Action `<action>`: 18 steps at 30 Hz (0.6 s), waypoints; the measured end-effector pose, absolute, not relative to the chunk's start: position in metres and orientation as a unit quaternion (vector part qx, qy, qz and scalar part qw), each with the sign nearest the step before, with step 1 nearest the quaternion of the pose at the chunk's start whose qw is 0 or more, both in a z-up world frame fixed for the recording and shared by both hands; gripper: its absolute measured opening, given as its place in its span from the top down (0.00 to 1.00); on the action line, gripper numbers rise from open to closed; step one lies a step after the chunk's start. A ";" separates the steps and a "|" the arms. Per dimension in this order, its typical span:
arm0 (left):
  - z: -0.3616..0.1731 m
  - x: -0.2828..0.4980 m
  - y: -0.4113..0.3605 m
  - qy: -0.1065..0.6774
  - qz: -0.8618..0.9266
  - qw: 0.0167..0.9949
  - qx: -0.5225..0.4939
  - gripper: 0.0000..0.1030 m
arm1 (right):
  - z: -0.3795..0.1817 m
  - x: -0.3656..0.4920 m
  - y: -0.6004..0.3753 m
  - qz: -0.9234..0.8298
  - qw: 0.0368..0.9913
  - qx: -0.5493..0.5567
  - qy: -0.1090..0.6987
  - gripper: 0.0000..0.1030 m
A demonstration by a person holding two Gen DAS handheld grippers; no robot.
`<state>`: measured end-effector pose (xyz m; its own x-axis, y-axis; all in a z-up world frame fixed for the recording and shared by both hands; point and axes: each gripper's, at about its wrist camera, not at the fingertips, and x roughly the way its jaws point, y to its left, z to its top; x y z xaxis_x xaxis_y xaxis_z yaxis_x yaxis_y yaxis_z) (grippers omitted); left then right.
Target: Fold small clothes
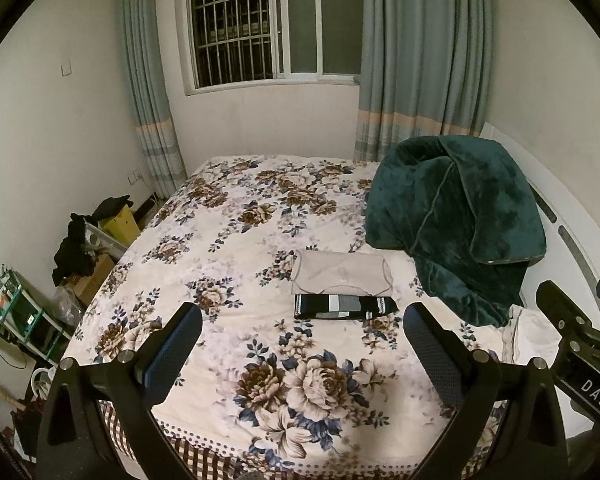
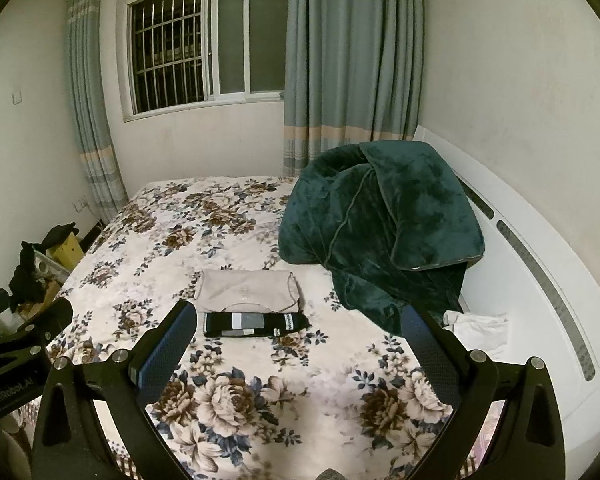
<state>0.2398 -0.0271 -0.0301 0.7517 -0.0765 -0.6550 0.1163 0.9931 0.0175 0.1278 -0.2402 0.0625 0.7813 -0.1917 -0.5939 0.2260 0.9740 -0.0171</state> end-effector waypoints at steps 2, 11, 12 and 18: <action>-0.030 0.239 -0.027 0.349 -0.051 0.935 0.029 0.00 | 0.062 0.129 -0.240 -0.110 0.943 0.027 0.313 0.00; -0.015 0.244 -0.023 0.341 -0.048 0.938 0.033 0.00 | 0.069 0.135 -0.232 -0.105 0.944 0.031 0.310 0.00; -0.016 0.242 -0.024 0.340 -0.048 0.939 0.032 0.00 | 0.069 0.135 -0.232 -0.104 0.945 0.031 0.310 0.00; -0.014 0.244 -0.025 0.338 -0.048 0.939 0.034 0.00 | 0.071 0.137 -0.230 -0.105 0.945 0.031 0.307 0.00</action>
<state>0.2442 -0.0252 -0.0138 0.7665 -0.0667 -0.6388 0.1121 0.9932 0.0308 0.1370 -0.2300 0.0712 0.7890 -0.1790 -0.5877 0.2171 0.9761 -0.0059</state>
